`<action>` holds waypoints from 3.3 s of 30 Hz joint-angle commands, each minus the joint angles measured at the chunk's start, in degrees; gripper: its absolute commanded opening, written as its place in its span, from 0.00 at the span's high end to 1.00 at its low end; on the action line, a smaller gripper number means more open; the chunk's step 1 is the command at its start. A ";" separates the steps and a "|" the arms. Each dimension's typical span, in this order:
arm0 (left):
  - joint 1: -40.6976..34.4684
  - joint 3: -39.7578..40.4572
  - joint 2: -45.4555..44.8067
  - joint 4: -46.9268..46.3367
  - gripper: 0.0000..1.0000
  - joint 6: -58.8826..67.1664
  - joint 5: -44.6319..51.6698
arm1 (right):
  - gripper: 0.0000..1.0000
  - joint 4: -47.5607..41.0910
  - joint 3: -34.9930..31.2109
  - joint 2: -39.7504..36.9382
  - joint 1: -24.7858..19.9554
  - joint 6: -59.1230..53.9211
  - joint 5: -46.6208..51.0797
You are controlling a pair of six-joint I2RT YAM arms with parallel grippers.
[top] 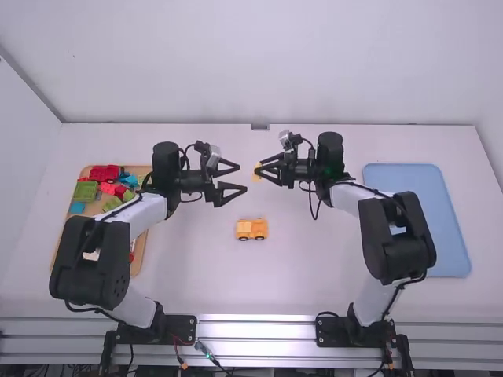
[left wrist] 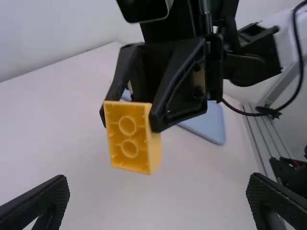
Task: Assemble lego blocks to make yellow taxi
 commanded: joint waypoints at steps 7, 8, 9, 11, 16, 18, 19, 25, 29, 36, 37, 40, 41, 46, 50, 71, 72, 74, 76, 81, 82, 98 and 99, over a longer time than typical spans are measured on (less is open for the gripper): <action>0.22 -0.33 0.28 -0.42 0.01 0.59 -5.46 | 1.00 -28.55 1.55 -13.79 3.58 -20.24 29.07; 0.22 -0.33 0.28 -0.39 0.01 0.61 -6.08 | 1.00 -32.39 1.55 -15.39 4.20 -20.90 32.83; 0.22 -0.33 0.28 -0.39 0.01 0.59 -6.62 | 1.00 -34.45 1.55 -16.17 4.59 -20.87 34.80; 0.20 -0.33 0.28 -0.37 0.01 0.61 -7.91 | 1.00 -40.17 1.55 -18.01 5.64 -20.79 40.44; 0.22 -0.31 0.28 0.37 0.01 0.83 -9.94 | 0.99 -50.82 1.55 -18.73 7.50 -14.23 50.01; 0.22 -0.31 0.28 0.85 0.01 0.79 -9.94 | 0.99 -52.48 1.55 -18.73 7.56 -12.85 50.93; 0.22 -0.31 0.28 1.64 0.01 0.57 -9.97 | 0.99 -54.55 1.55 -18.73 7.50 -10.86 52.06; 0.22 0.11 0.28 1.25 0.01 0.57 -12.07 | 1.00 -57.96 1.55 -17.00 7.52 -4.02 53.96; 0.22 0.11 0.28 0.28 0.01 0.57 -13.38 | 1.00 -61.77 1.53 -15.04 6.40 -0.76 53.96; 0.22 0.11 0.28 0.04 0.01 0.59 -13.35 | 1.00 -63.36 1.55 -8.57 4.42 2.82 53.13; 0.22 0.11 0.28 0.04 0.01 0.57 -13.35 | 1.00 -63.47 1.57 -7.72 3.98 2.78 53.09; 0.22 0.11 0.28 0.04 0.01 0.57 -13.35 | 1.00 -63.21 1.55 -6.95 3.65 5.07 53.13; 0.22 0.11 0.28 0.02 0.01 0.59 -13.35 | 1.00 -63.01 1.55 -6.88 3.76 5.20 53.09; 0.22 0.11 0.28 -0.76 0.01 0.61 -13.40 | 1.00 -61.44 1.55 -6.88 4.31 6.43 53.86; 0.20 0.11 0.28 -1.27 0.01 0.57 -14.38 | 1.00 -59.89 1.46 -6.88 6.60 8.83 55.28; 0.22 0.11 0.28 -2.16 0.01 0.48 -14.40 | 1.00 -61.37 1.44 -6.78 9.44 67.52 59.54; 0.22 0.11 0.28 -2.16 0.01 0.13 -14.40 | 1.00 -61.79 1.44 -6.75 9.40 69.33 59.58; 0.22 0.11 0.28 -2.16 0.01 -0.28 -14.29 | 1.00 -63.17 1.44 -6.73 9.35 74.90 59.56; 0.20 0.11 0.28 -2.14 0.01 -0.31 -14.25 | 1.00 -64.32 1.44 -6.73 9.35 79.36 59.78; 0.22 0.11 0.28 -2.12 0.01 -0.33 -14.23 | 1.00 -64.52 0.90 -6.73 9.27 86.03 62.27; 0.20 0.11 0.28 -2.21 0.01 -0.33 -14.21 | 1.00 -64.28 0.44 -6.73 9.27 87.17 62.60; 0.17 0.11 0.28 -2.56 0.01 -0.35 -14.23 | 0.99 -52.96 -8.31 -6.73 8.66 95.12 62.12; 0.17 0.11 0.28 -2.58 0.01 -0.33 -14.23 | 0.99 -51.89 -8.76 -6.73 8.59 95.14 62.03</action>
